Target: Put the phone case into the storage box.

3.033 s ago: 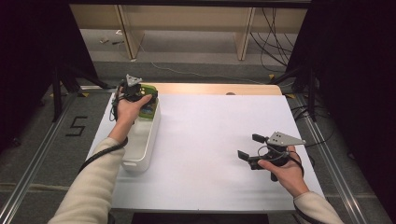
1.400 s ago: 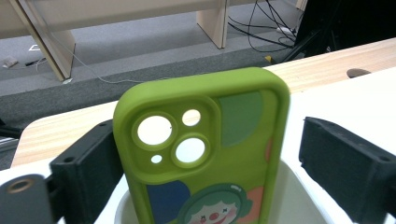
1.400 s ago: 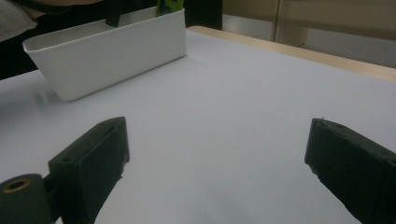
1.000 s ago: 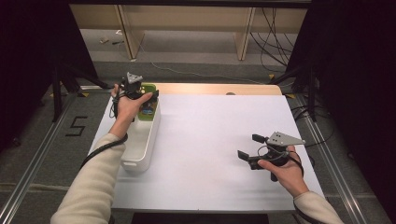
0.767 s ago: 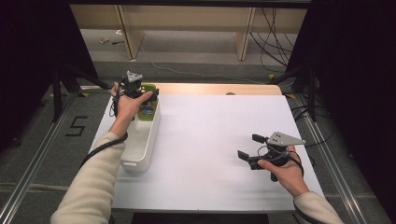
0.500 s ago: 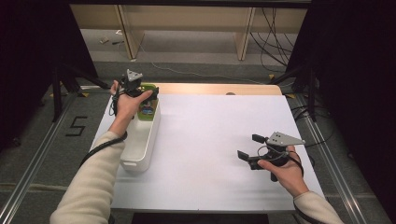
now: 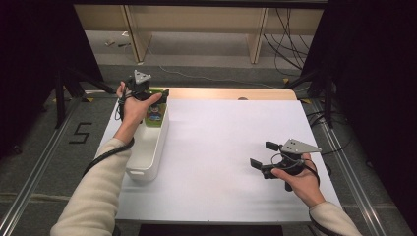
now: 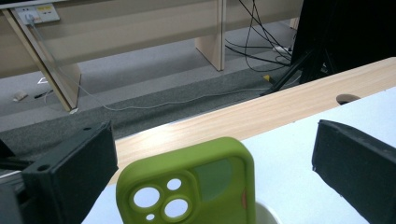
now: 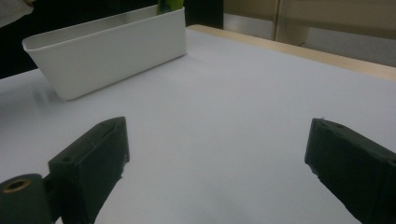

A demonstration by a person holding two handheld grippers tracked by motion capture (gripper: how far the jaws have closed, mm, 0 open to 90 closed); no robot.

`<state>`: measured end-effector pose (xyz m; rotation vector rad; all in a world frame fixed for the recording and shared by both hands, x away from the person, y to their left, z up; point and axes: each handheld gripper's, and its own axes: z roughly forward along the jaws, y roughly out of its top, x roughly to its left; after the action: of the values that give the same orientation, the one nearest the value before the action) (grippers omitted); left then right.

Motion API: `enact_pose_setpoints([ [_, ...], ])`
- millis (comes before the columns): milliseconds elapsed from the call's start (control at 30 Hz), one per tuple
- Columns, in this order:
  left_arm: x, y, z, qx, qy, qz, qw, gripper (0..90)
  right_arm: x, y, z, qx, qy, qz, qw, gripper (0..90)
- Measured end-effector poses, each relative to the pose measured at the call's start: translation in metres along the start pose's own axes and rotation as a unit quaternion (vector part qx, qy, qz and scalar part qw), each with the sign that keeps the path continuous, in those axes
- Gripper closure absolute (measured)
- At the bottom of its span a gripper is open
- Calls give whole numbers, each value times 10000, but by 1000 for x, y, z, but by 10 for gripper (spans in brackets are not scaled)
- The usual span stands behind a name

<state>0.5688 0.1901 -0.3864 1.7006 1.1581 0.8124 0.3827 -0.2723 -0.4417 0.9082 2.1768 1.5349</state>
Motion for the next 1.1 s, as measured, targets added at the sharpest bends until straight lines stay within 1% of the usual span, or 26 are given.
enact_pose_setpoints([
  [100,0,1,-3,2,41,-47,10000,0,0,0,0,-6,-4,10,10000,75],
  [233,-1,2,-8,-27,29,-87,10000,0,0,0,0,-6,1,16,10000,75],
  [533,-4,2,-20,-34,-44,-89,9999,0,0,0,0,-12,-13,13,10000,75],
  [633,-6,1,-24,-35,-102,-99,9999,0,0,0,0,-14,-13,6,10000,75],
  [767,-7,0,-29,-121,-162,-128,9997,0,0,0,0,-13,-13,9,10000,75],
  [900,-7,-1,-33,-122,-160,-118,9997,0,0,1,-1,-3,-18,4,10000,75],
  [967,-7,-1,-35,-133,-201,-114,9996,0,0,1,-1,-24,-14,12,10000,75],
  [1100,-9,-3,-40,-182,-212,-164,9995,1,0,0,0,-12,-21,10,10000,75],
])
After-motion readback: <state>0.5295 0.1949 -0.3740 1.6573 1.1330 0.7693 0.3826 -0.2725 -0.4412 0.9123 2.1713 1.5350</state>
